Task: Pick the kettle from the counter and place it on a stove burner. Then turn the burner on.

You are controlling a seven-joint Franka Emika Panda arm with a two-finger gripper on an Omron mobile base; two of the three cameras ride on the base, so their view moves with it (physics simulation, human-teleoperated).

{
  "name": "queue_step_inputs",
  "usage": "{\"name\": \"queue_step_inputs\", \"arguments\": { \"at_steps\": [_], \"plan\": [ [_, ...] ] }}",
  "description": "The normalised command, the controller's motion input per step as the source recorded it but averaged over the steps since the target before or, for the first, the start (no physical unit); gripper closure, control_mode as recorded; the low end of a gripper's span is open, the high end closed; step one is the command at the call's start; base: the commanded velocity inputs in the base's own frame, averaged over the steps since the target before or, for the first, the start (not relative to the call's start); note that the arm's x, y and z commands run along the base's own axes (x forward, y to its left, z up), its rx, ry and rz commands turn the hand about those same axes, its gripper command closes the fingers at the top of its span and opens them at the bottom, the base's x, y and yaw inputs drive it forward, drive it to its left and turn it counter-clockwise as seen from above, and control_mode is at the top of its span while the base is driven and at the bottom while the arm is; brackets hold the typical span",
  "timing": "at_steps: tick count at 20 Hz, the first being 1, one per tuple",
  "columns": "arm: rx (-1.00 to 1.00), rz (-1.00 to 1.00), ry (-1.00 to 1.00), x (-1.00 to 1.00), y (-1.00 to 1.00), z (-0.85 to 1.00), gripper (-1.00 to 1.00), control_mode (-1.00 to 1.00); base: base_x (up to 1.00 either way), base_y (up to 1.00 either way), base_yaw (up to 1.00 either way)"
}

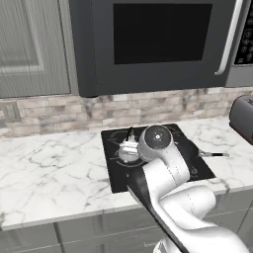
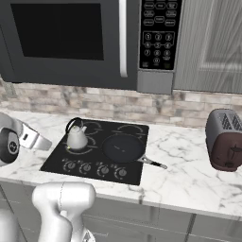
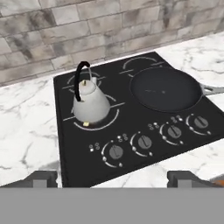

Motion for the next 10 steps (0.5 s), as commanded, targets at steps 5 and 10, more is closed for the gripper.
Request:
{"name": "queue_step_inputs", "arguments": {
  "at_steps": [5, 10],
  "plan": [
    [-0.06, 0.20, 0.37, -0.03, 0.00, 0.00, -1.00, -1.00, 0.00, 0.00, 0.00],
    [-0.11, 0.11, 0.33, 0.01, 0.00, 0.00, -1.00, -1.00, 0.00, 0.00, 0.00]
  ]
}}
